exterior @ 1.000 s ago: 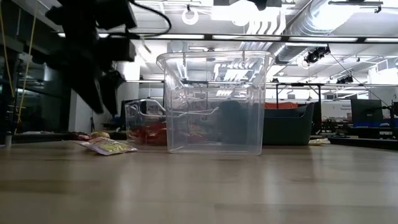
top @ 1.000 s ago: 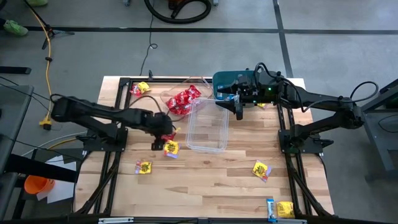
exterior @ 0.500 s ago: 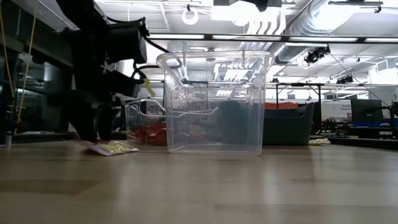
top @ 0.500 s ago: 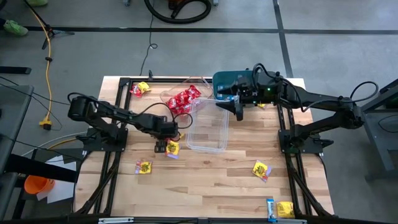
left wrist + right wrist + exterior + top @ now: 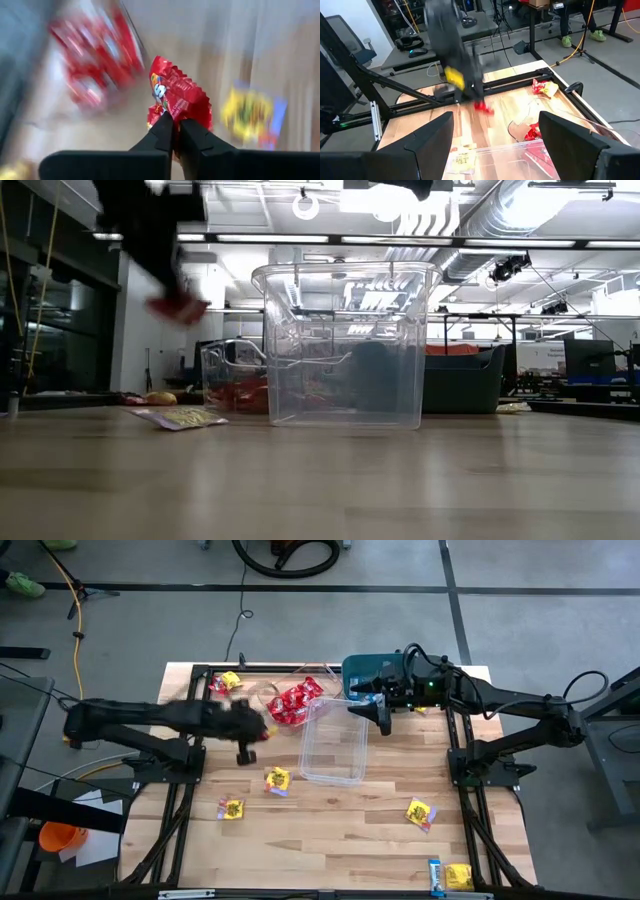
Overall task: Sort candy
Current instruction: Put the red candy into the transparent bin
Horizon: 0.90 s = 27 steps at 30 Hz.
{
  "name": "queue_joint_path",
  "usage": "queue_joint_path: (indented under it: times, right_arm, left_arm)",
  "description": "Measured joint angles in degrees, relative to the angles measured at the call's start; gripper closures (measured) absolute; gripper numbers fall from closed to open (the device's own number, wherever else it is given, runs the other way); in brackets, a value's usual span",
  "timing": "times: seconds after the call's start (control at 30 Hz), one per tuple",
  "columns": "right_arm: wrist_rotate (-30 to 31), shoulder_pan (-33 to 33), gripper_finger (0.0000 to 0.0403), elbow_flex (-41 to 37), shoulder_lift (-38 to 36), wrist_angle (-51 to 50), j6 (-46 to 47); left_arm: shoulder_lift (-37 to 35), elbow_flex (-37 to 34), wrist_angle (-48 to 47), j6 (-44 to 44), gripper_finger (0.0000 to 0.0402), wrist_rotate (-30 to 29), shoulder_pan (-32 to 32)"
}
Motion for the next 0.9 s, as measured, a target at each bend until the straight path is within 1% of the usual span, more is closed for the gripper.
queue_joint_path:
  times: [0.07,0.17,0.27,0.33,0.43,0.57,0.77,0.9]
  right_arm:
    - [0.14,0.00,0.0114,0.00,0.02,0.02,-0.36]
    - [0.26,-0.02,0.0114,0.00,0.01,0.51,-0.36]
    - [0.35,-0.02,0.0114,0.02,0.02,1.86,-0.36]
    - [0.35,-0.02,0.0114,0.01,0.02,3.06,-0.38]
    - [0.33,-0.02,0.0114,0.00,0.00,4.17,-0.39]
    - [0.33,-0.02,0.0114,0.00,0.00,4.31,-0.39]
    - [0.31,-0.02,0.0114,0.00,0.00,4.31,-0.12]
    - [0.31,-0.02,0.0114,0.01,0.00,4.31,-0.34]
  left_arm:
    - [-4.09,2.96,4.23,1.51,0.0398,-2.31,0.74]
    - [-8.61,5.28,16.67,5.39,0.0398,-5.08,2.23]
    - [-10.57,5.42,31.48,9.53,0.0400,-5.79,4.39]
    - [-10.65,5.42,37.69,11.77,0.0400,-5.79,5.99]
    - [-9.94,5.42,40.48,14.11,0.0401,-5.79,8.27]
    - [-8.30,5.36,40.59,13.27,0.0401,-4.51,10.06]
    - [-5.68,5.36,41.68,13.10,0.0401,-3.98,10.23]
    - [-4.23,5.36,41.85,17.34,0.0401,-4.21,10.23]
